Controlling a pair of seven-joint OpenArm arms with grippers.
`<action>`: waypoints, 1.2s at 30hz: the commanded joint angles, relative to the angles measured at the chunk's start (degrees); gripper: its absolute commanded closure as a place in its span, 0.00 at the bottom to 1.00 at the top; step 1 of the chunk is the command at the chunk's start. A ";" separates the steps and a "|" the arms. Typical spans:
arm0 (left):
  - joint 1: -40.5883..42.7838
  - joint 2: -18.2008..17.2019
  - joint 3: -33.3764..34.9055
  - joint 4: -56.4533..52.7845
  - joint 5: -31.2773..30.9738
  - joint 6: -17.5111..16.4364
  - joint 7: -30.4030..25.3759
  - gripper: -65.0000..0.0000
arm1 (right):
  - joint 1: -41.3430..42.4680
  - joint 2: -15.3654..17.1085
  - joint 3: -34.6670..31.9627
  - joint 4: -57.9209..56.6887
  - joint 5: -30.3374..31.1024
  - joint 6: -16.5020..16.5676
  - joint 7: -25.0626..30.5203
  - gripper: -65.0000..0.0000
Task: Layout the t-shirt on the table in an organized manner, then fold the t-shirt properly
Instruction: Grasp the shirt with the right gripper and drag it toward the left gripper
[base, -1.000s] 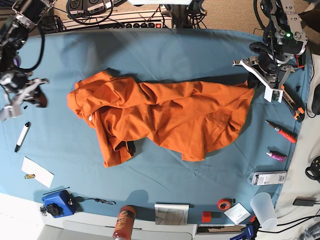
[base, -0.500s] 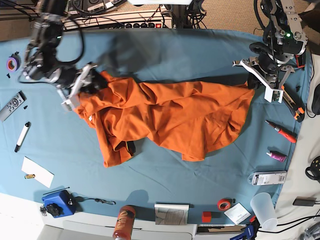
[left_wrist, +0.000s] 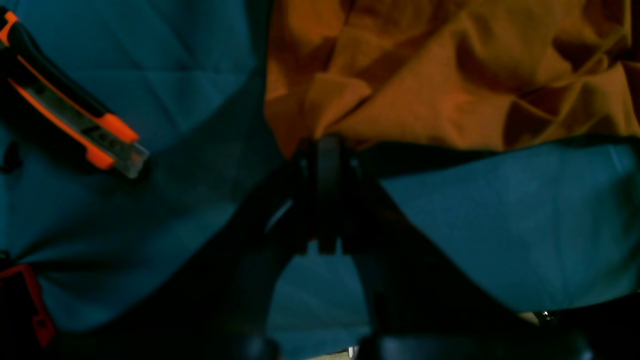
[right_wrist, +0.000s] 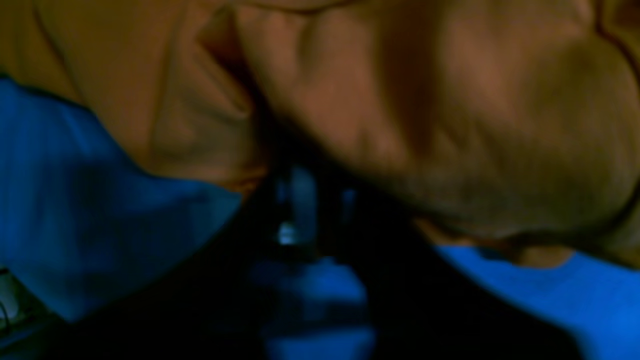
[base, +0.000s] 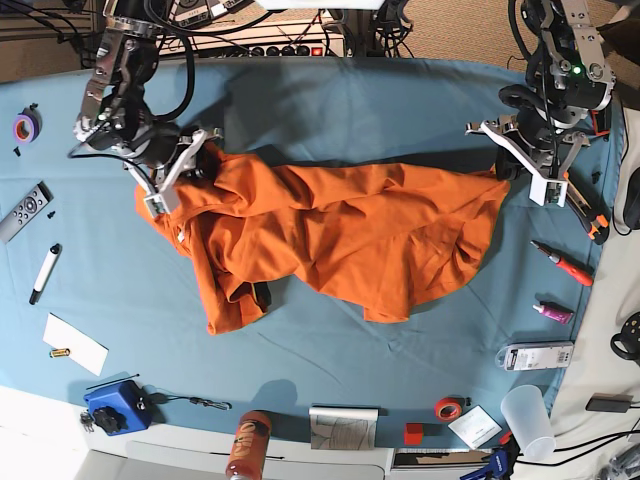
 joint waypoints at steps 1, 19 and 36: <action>-0.13 -0.44 -0.22 1.07 -0.39 -0.07 -1.25 1.00 | 0.09 0.35 -1.01 0.50 -1.60 0.33 -0.76 1.00; -0.15 -0.48 -0.22 1.16 -0.35 -0.28 -1.53 1.00 | 9.46 0.59 12.52 25.20 6.12 2.14 6.10 1.00; -12.92 -9.62 -0.24 3.67 2.99 -2.60 -15.02 1.00 | 32.26 12.85 17.14 18.10 0.57 1.84 10.97 1.00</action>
